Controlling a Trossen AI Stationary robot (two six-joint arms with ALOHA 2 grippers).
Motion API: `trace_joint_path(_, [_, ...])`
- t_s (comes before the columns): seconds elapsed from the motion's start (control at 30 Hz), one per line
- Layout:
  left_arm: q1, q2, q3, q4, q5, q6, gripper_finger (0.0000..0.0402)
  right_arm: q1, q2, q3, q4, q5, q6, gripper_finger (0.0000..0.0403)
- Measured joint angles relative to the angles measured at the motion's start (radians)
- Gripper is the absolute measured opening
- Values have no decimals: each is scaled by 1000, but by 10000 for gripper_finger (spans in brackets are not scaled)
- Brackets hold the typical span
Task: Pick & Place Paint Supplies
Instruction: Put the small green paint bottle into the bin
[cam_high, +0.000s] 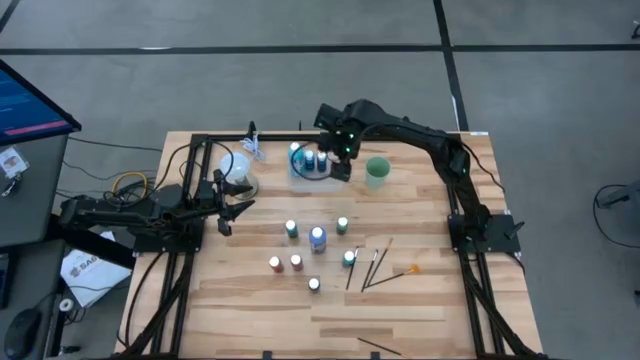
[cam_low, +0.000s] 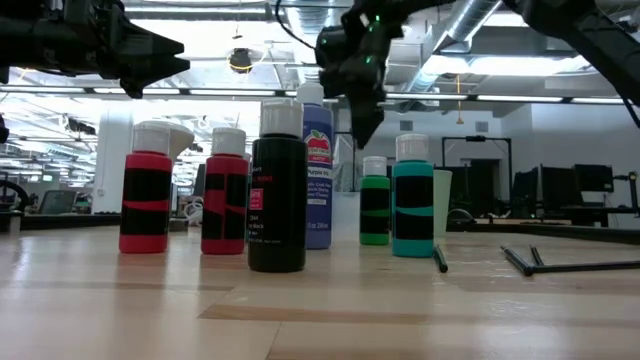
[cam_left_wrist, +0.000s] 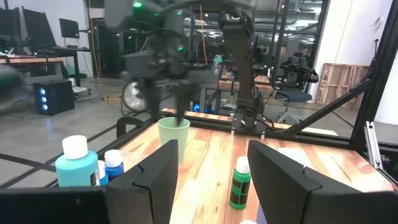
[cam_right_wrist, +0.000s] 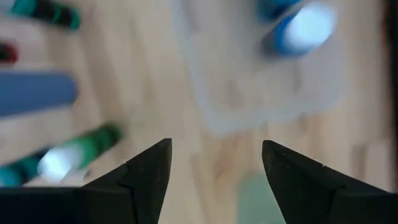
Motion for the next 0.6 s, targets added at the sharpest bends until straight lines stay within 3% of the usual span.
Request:
trace_joint_path(0.1, [0,0,0,0,0,0,177,56,-21,1,-76,0,17,244])
trace_joint_path(0.33, [0,0,0,0,0,0,177,197,-101,-45,-72,13,100,244])
trace_joint_path(0.6, [0,0,0,0,1,0,177,309,-170,-198,113,105,133,244])
